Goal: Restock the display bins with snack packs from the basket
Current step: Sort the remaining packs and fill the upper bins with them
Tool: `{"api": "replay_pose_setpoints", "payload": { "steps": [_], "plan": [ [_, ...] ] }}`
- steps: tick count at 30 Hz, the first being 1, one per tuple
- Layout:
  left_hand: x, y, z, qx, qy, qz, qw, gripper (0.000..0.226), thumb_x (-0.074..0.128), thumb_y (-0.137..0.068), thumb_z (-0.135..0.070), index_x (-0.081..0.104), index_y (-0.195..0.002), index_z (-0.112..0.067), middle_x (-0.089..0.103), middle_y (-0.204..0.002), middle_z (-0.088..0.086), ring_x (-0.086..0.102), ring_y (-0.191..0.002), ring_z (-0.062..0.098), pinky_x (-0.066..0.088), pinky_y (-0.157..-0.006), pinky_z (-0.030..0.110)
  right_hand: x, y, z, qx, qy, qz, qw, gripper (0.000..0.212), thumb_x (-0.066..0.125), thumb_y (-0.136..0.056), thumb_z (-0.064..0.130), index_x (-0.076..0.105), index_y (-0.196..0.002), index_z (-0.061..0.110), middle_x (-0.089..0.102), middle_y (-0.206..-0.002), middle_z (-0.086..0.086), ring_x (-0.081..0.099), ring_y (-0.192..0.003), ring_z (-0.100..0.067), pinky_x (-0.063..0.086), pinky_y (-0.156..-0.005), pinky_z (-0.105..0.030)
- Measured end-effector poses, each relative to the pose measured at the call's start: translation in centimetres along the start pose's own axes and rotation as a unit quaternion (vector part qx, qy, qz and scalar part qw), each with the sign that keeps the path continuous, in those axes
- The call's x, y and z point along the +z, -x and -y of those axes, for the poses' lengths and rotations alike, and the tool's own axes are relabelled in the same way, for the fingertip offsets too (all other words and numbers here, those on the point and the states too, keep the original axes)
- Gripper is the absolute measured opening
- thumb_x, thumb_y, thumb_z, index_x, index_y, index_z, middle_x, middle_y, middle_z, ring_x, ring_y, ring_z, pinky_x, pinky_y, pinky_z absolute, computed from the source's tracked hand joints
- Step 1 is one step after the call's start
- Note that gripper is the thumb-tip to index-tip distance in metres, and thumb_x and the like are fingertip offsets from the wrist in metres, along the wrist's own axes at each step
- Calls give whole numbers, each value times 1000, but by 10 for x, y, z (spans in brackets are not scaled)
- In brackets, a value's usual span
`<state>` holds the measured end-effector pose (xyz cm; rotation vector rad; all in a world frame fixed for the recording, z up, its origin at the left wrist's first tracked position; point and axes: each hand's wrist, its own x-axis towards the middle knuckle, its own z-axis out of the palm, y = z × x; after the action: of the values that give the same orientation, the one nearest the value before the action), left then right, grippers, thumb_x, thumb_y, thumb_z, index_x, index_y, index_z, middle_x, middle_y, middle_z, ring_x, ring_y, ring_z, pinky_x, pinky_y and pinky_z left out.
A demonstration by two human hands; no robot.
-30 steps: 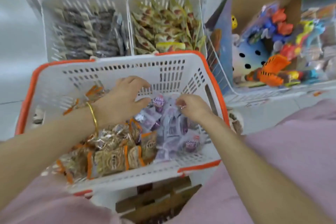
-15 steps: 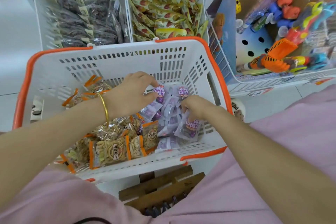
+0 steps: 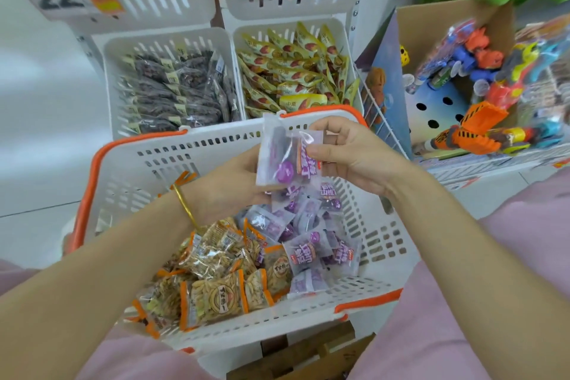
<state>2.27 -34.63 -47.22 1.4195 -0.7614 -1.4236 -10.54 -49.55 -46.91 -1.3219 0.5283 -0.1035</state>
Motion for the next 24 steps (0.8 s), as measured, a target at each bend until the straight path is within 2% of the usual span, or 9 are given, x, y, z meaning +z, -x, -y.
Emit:
{"api": "replay_pose_setpoints", "payload": {
  "steps": [1, 3, 5, 7, 10, 15, 18, 21, 24],
  "plan": [
    [-3, 1, 2, -1, 22, -13, 1000, 45, 72, -75, -18, 55, -118, -21, 71, -98, -6, 64, -82, 10, 55, -83, 31, 1, -1, 2, -9, -8, -9, 1000, 22, 59, -85, -5, 55, -89, 16, 65, -61, 8, 60, -54, -4, 50, -50, -19],
    [-10, 1, 1, -17, 64, -47, 997, 39, 67, -80, -14, 57, -118, -13, 67, -98, 6, 61, -77, 16, 57, -75, 29, -4, 0, 7, -45, -21, -23, 999, 21, 64, -77, -1, 57, -88, 16, 66, -67, 7, 63, -59, -8, 52, -52, -21],
    [-20, 0, -2, -34, 118, -82, 989, 35, 57, -91, -16, 53, -124, -7, 62, -95, 13, 55, -79, 21, 53, -80, 36, -15, 2, 18, -75, -20, -11, 997, 26, 66, -69, 2, 59, -92, 13, 68, -71, 4, 64, -62, -9, 54, -58, -21],
    [-27, 0, -5, -30, 154, -95, 983, 24, 49, -94, -16, 60, -115, -10, 64, -90, 11, 57, -76, 20, 51, -80, 36, -19, 4, 27, -79, 35, 12, 996, 33, 67, -68, 1, 59, -99, 11, 68, -68, 2, 65, -63, -9, 53, -63, -19],
    [-24, 0, -12, -4, 176, -86, 981, 22, 42, -97, -16, 64, -99, -16, 70, -89, 4, 67, -72, 15, 58, -64, 28, -9, -2, 28, -83, 122, -3, 989, 38, 76, -60, 12, 61, -95, 12, 70, -74, 0, 66, -72, -16, 54, -71, -25],
    [-20, -3, -24, -17, 128, -65, 990, 46, 31, -96, -43, 57, -123, -15, 64, -108, 8, 61, -97, 23, 54, -88, 37, 2, -11, 35, -139, 170, -69, 973, 30, 79, -55, 22, 66, -82, 19, 63, -79, 1, 56, -73, -14, 51, -68, -26],
    [-17, -4, -30, 5, 82, -27, 996, 53, 43, -87, -48, 49, -130, -17, 63, -121, 7, 61, -109, 24, 52, -92, 40, 3, -14, 42, -174, 218, -95, 956, 25, 77, -58, 31, 66, -80, 26, 57, -91, -2, 53, -74, -11, 48, -67, -21],
    [-14, -8, -29, 17, 13, -48, 999, 70, 74, -75, -33, 37, -132, -13, 60, -124, 8, 60, -113, 23, 50, -96, 42, 8, -24, 46, -205, 266, -102, 936, 23, 81, -63, 29, 64, -78, 33, 53, -108, -4, 55, -98, -13, 43, -79, -16],
    [-11, -11, -28, 37, -11, -69, 997, 78, 78, -64, -20, 37, -131, -19, 57, -124, 12, 61, -111, 22, 49, -97, 42, 9, -31, 52, -199, 257, -79, 942, 23, 81, -71, 20, 64, -79, 31, 59, -111, -6, 59, -103, -16, 49, -89, -31]
  ]
}}
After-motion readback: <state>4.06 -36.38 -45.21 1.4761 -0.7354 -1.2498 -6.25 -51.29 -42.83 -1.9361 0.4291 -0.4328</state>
